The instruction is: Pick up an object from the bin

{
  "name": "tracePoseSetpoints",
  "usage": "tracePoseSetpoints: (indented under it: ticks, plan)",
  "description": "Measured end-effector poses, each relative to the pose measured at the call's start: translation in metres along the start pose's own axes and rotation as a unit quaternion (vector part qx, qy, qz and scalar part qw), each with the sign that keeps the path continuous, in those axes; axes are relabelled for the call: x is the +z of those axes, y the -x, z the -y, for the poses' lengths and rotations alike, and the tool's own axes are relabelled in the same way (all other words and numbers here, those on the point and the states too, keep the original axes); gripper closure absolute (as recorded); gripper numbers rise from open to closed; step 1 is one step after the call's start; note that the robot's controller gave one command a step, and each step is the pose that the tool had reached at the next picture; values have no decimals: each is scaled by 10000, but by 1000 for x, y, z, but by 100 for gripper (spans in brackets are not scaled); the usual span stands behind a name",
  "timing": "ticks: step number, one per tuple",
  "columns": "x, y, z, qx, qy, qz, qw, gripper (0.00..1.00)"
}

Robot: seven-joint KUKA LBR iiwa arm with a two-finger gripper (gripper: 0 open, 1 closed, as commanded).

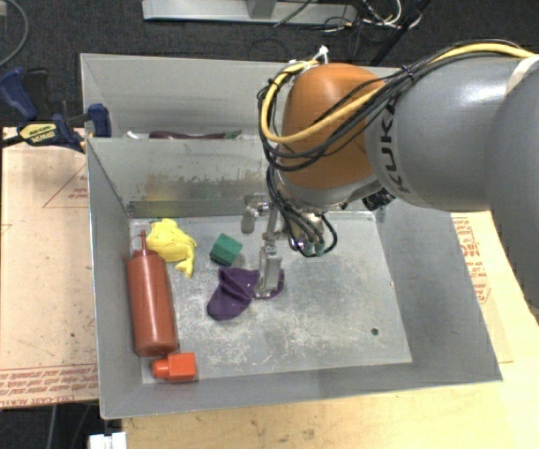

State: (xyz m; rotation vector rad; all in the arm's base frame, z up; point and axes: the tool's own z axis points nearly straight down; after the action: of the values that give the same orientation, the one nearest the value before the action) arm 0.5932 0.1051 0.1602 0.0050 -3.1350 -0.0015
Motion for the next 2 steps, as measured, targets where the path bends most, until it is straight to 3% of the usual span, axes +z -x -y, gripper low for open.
tracePoseSetpoints:
  ticks: [1,2]
  plan:
    - [-5,2,0,9,4,38,10000,0]
    - [41,7,9,269,14,59,9996,0]
